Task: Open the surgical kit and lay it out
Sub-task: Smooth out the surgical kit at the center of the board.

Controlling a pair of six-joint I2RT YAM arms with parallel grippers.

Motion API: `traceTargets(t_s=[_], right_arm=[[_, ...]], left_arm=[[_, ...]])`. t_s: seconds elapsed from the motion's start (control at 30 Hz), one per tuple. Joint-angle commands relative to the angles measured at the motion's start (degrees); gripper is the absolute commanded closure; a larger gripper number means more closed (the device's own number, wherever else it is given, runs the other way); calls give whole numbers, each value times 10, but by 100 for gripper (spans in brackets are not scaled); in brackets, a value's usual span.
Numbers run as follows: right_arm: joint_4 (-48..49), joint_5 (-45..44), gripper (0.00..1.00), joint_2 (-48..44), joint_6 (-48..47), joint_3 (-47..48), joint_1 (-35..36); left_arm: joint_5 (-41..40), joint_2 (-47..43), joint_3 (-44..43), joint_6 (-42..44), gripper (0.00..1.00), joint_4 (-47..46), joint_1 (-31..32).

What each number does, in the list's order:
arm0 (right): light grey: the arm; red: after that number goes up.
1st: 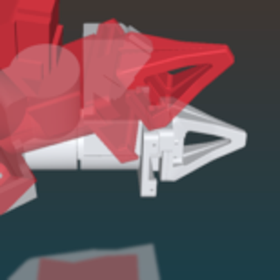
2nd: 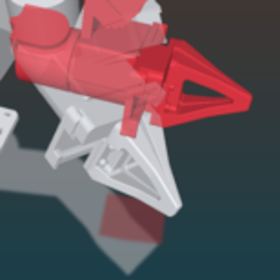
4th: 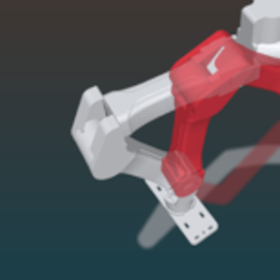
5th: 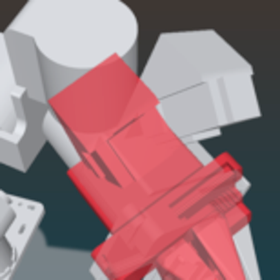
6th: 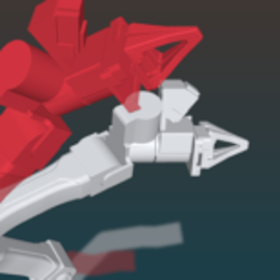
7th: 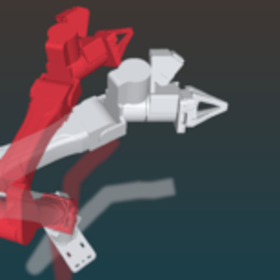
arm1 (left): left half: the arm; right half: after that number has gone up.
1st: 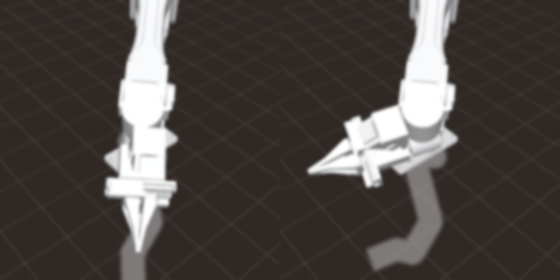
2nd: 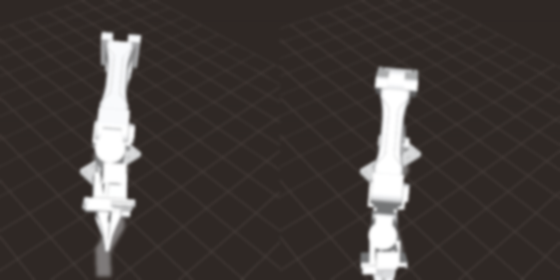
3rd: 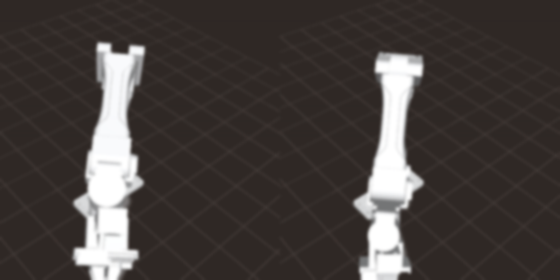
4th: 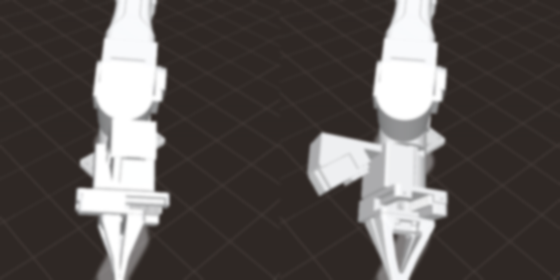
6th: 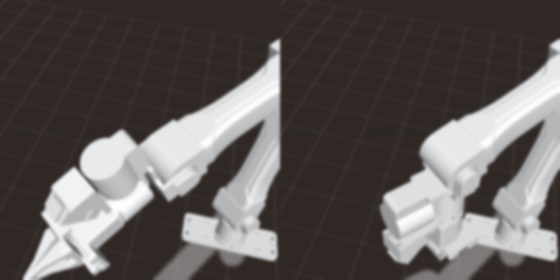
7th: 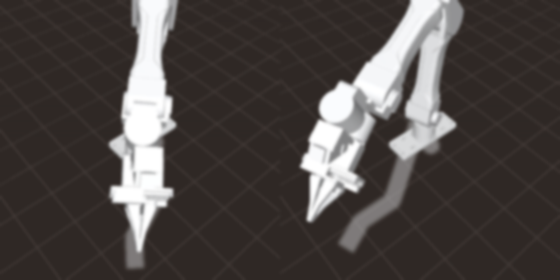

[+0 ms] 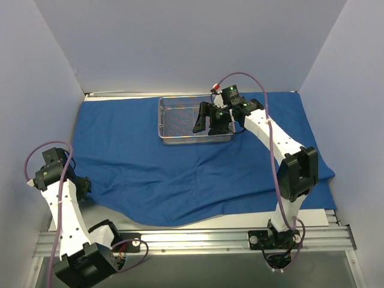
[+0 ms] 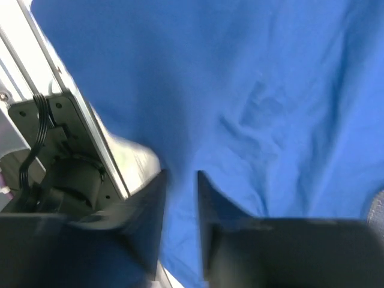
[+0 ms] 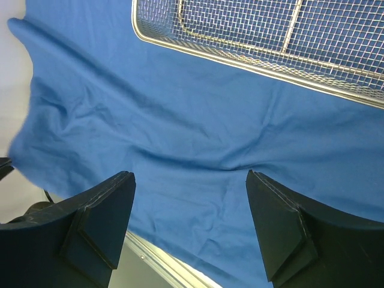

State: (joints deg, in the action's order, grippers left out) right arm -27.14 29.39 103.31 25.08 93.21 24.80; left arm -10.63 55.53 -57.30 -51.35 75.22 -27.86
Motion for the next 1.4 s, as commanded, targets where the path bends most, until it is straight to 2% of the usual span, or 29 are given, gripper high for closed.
traceTargets(t_s=[0.0, 0.13, 0.3, 0.33, 0.4, 0.47, 0.5, 0.53, 0.6, 0.63, 0.67, 0.7, 0.73, 0.77, 0.8, 0.87, 1.03, 1.27, 1.37], right_arm=[[-9, 1, 24, -2, 1, 19, -2], [-13, -11, 23, -7, -3, 18, -11], [-15, -18, 23, -12, -4, 13, -33], [-14, -18, 23, -12, -4, 12, -37], [-13, -23, 23, -11, -5, 11, -49], [-14, -27, 23, -7, -5, 8, -59], [-13, -28, 22, -6, -5, 7, -70], [-13, -28, 22, -3, -4, 7, -78], [-13, -31, 22, -1, -5, 7, -98], [-12, -32, 24, 0, -5, 5, -124], [-12, -34, 26, 1, -5, 4, -139], [-12, -40, 35, 3, -5, 4, -154], [-9, -42, 47, 10, -6, 3, -169], [-6, -42, 63, 15, -6, 3, -198], [-4, -48, 86, 22, -6, 5, -211], [-2, -65, 100, 49, -12, 16, -239], [-13, -86, 100, 127, -20, 63, -277], [-29, -137, 100, 182, -35, 52, -287], [-3, -128, 100, 182, -34, 21, -297]], left_arm=[[22, -9, -24, -27, 61, 88, -2], [54, 61, -72, -2, 57, 32, 4], [61, 85, -103, -11, 48, -12, 39], [84, 86, -103, 10, 48, -73, 49], [88, 113, -117, 26, 48, -128, 80], [93, 189, -169, 55, 60, -190, 133], [93, 220, -197, 75, 76, -204, 148], [86, 291, -261, 84, 83, -200, 175], [79, 360, -331, 99, 95, -180, 194], [79, 420, -395, 113, 98, -172, 206], [77, 447, -423, 117, 98, -163, 210], [82, 469, -445, 121, 98, -164, 212], [94, 492, -465, 138, 98, -168, 213], [104, 536, -504, 142, 98, -164, 213], [105, 557, -525, 145, 98, -151, 213], [106, 627, -585, 164, 98, -139, 213], [122, 749, -668, 174, 98, -92, 214], [143, 817, -668, 161, 98, -91, 217], [149, 840, -676, 158, 98, -95, 218]])
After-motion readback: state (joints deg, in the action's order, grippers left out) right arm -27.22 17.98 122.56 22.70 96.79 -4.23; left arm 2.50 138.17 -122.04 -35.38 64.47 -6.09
